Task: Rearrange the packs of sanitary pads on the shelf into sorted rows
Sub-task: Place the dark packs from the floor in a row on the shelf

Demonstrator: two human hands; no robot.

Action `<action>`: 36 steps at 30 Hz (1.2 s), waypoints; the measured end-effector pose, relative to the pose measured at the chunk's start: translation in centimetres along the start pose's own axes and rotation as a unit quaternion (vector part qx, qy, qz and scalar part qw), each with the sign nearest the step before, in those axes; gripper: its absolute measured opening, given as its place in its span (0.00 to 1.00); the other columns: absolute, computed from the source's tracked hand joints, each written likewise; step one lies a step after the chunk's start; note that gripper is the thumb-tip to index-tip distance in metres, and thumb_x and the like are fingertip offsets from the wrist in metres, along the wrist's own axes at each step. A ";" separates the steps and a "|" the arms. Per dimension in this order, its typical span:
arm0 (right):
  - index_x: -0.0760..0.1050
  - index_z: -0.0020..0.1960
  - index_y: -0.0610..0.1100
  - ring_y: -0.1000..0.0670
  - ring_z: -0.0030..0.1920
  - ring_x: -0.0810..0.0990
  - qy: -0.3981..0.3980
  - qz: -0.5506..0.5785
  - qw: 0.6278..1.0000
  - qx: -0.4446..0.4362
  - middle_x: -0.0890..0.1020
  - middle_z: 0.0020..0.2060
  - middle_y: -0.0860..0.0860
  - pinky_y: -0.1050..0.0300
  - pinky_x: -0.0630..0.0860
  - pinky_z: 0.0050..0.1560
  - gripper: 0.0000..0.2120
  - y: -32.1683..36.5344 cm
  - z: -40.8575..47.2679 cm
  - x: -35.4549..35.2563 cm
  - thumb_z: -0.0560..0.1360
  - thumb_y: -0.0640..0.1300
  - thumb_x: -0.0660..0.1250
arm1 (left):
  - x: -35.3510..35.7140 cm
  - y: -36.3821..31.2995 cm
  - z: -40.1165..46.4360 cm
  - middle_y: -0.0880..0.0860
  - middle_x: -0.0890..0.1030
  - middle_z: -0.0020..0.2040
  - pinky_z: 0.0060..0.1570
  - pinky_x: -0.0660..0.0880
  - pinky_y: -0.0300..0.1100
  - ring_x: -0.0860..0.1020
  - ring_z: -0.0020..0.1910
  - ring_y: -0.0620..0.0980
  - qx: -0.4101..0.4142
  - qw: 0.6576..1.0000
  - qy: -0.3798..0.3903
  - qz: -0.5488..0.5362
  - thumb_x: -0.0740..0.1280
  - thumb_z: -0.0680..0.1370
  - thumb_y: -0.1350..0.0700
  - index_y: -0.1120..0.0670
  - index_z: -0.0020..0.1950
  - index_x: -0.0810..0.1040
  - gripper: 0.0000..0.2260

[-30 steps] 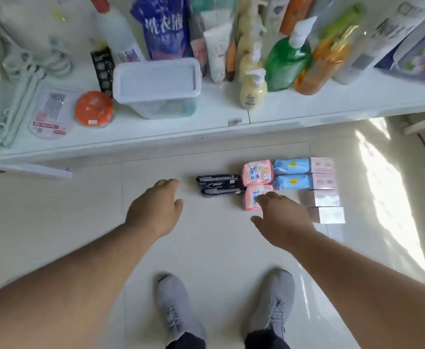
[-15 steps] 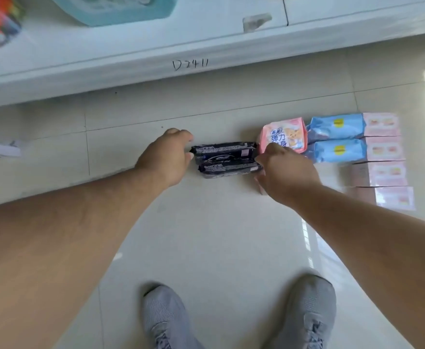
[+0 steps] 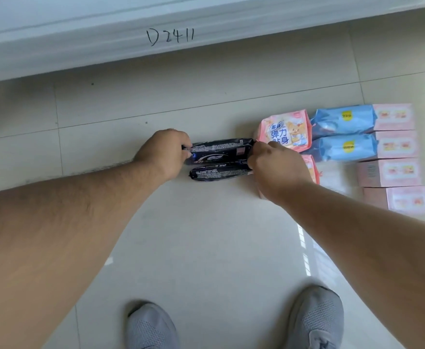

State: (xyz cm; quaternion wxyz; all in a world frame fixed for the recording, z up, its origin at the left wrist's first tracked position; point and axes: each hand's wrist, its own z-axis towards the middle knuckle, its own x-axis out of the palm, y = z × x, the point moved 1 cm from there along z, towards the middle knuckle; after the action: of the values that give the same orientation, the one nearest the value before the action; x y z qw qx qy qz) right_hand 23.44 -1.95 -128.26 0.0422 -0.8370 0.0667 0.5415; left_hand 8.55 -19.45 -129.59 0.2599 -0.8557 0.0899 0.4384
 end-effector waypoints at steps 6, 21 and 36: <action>0.81 0.50 0.40 0.41 0.48 0.78 -0.050 0.034 0.996 -0.062 0.79 0.49 0.45 0.54 0.63 0.33 0.11 0.4 -0.7 -0.9 0.71 0.32 0.66 | -1.3 -0.6 -0.8 0.52 0.76 0.48 0.45 0.71 0.42 0.75 0.46 0.54 0.019 0.999 -0.039 0.012 0.65 0.80 0.60 0.54 0.48 0.81 0.06; 0.75 0.49 0.48 0.40 0.36 0.79 -0.031 0.092 0.992 -0.080 0.78 0.39 0.50 0.54 0.71 0.29 0.07 -0.8 -15.3 -34.9 0.74 0.39 0.67 | -30.7 -10.2 -22.2 0.52 0.79 0.44 0.47 0.75 0.49 0.77 0.44 0.55 0.056 0.991 -0.112 -0.045 0.64 0.79 0.62 0.56 0.46 0.80 0.06; 0.78 0.48 0.53 0.48 0.44 0.80 -0.154 0.120 0.974 -0.112 0.82 0.45 0.55 0.53 0.76 0.42 0.06 2.9 -38.8 -78.9 0.79 0.50 0.62 | -64.6 -22.4 -54.4 0.48 0.76 0.42 0.44 0.69 0.44 0.74 0.42 0.49 0.070 0.959 -0.263 -0.074 0.65 0.80 0.60 0.53 0.46 0.80 0.06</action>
State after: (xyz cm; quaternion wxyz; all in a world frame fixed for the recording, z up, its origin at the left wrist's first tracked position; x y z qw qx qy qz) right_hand 26.00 -5.15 -40.44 -0.1073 -0.7292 0.0978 0.6687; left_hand 16.69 -33.69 -43.74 0.3656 -0.6942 -0.0142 0.6199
